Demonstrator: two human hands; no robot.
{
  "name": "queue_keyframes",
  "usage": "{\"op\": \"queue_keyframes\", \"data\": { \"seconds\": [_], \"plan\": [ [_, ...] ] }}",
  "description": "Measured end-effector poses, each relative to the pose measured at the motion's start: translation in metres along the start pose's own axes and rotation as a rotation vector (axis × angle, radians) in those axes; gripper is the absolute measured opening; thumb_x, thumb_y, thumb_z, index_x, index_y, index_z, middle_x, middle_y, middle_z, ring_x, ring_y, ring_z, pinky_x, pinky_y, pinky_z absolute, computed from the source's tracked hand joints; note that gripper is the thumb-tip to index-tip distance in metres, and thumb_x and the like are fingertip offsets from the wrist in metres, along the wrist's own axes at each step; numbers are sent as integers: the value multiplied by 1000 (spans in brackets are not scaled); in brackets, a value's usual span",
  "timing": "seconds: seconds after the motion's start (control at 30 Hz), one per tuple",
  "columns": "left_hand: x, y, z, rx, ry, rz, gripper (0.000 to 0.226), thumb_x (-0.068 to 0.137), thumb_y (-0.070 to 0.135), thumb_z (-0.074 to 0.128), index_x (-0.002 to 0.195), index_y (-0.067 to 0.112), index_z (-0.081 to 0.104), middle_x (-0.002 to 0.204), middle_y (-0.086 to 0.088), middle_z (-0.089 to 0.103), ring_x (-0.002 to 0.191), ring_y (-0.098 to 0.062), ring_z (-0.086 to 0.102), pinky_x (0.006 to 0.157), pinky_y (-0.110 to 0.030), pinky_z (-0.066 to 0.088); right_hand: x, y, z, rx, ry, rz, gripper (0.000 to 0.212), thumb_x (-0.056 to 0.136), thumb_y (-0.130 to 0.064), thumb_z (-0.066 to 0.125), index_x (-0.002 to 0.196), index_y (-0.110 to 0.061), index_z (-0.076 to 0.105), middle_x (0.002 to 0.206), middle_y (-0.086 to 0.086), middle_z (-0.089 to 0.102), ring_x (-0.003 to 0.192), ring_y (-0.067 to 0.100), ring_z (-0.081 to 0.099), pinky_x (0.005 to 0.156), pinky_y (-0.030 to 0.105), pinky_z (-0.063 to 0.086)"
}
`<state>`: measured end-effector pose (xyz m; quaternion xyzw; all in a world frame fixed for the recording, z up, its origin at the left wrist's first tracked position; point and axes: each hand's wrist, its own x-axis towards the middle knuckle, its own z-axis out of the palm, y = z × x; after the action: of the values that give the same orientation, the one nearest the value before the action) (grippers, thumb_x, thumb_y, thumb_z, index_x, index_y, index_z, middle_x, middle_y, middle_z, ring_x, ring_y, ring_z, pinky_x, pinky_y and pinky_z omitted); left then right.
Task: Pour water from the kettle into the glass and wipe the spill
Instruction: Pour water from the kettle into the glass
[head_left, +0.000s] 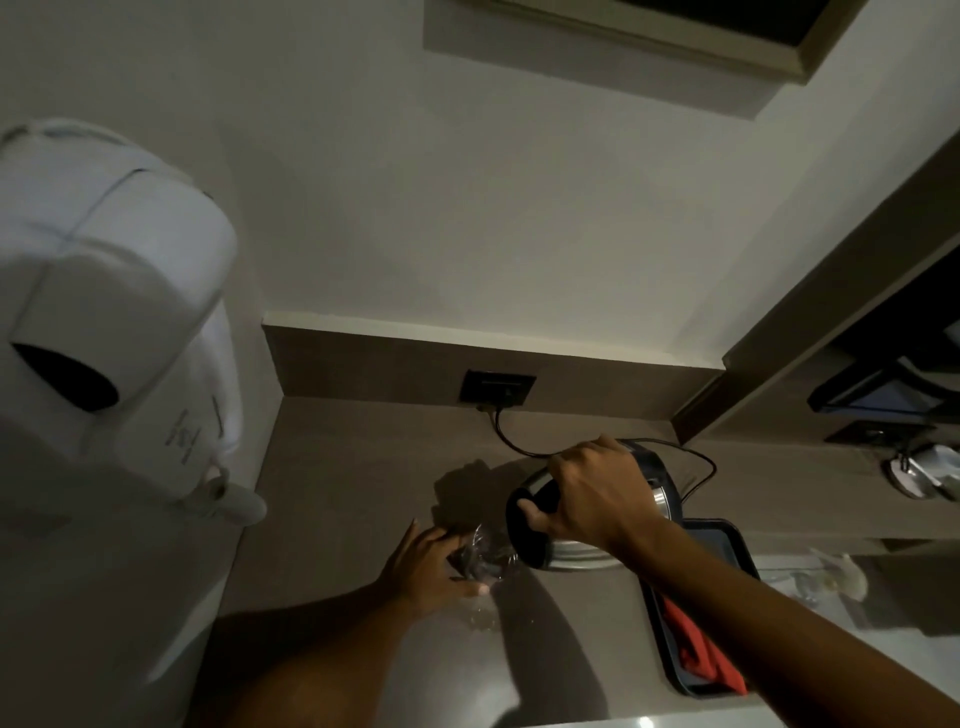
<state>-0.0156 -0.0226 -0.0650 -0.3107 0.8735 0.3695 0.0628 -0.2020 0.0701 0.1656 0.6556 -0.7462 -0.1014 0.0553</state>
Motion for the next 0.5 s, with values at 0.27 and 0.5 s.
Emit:
{"op": "queue_keyframes", "data": {
  "seconds": [0.27,0.5],
  "plan": [
    [-2,2,0,-10,10,-6,96,62,88,54,145,43,36,158,7,35,148,-11,21,122,-44,-7,-3,1,1,-5,-11,6,64,82,-76,33,79,-19,63,76,2,67,68,18,58,84,35,45],
    [-2,3,0,-11,3,-40,96,61,90,54,144,42,38,156,6,37,148,-16,21,121,-45,-2,0,-2,-1,-6,-53,7,63,84,-76,33,81,-19,60,78,1,66,67,17,53,86,35,42]
  ]
}}
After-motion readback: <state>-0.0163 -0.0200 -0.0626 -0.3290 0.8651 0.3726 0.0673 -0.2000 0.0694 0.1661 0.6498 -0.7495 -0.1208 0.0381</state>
